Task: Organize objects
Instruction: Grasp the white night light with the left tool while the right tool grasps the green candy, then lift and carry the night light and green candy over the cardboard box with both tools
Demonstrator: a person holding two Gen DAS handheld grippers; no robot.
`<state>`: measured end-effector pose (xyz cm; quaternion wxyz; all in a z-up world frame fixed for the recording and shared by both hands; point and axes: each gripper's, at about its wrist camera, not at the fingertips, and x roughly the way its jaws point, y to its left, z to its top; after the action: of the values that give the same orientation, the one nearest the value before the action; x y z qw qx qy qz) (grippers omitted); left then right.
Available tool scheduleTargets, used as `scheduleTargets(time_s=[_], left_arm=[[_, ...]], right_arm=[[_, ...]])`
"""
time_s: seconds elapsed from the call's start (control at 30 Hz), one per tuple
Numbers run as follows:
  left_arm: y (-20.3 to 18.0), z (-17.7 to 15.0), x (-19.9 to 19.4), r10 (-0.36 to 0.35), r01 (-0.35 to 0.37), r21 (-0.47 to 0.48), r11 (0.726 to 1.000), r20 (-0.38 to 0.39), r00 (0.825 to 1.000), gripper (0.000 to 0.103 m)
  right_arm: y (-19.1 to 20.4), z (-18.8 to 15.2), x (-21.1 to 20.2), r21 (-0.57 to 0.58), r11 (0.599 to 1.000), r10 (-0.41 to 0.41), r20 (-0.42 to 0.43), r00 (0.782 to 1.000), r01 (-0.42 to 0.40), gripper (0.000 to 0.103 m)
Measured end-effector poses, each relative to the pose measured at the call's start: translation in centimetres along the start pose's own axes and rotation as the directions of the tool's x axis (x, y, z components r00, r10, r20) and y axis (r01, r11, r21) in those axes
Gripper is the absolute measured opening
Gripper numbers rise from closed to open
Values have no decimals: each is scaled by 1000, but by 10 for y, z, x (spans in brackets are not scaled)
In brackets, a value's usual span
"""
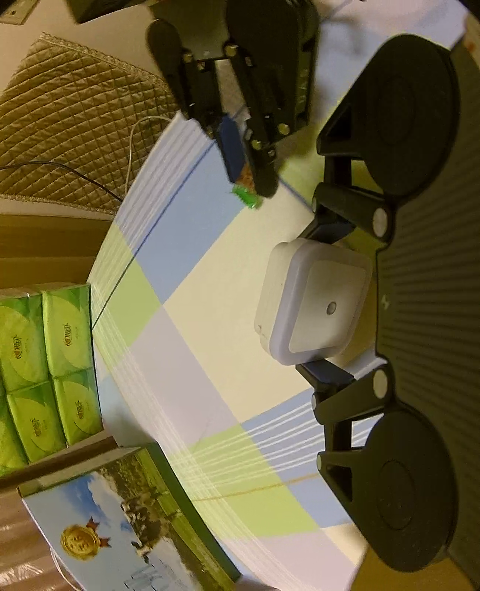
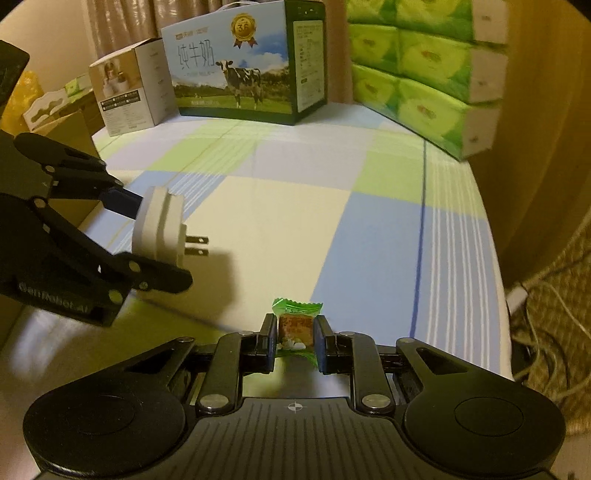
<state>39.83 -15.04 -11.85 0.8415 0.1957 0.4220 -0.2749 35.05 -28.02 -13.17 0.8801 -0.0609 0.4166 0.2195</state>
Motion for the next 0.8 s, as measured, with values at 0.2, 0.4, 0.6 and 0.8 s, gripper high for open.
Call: scheduleTargets(time_s=[0.2, 0.4, 0.6, 0.8], left_arm=[[-13, -13, -45, -3, 3, -87, 996, 6, 1000, 60], [-32, -42, -106, 20, -14, -159, 987, 35, 999, 60], [-44, -79, -176, 57, -32, -251, 968, 96, 994, 60], [-54, -114, -243, 122, -77, -295, 952, 139, 983, 60]], right_arm=[[14, -13, -48, 60, 998, -9, 6, 1000, 9, 18], [39, -17, -104, 92, 995, -32, 25, 999, 30, 18], [77, -21, -167, 97, 995, -43, 100, 994, 34, 18], [120, -35, -212, 96, 995, -30, 131, 991, 17, 18]])
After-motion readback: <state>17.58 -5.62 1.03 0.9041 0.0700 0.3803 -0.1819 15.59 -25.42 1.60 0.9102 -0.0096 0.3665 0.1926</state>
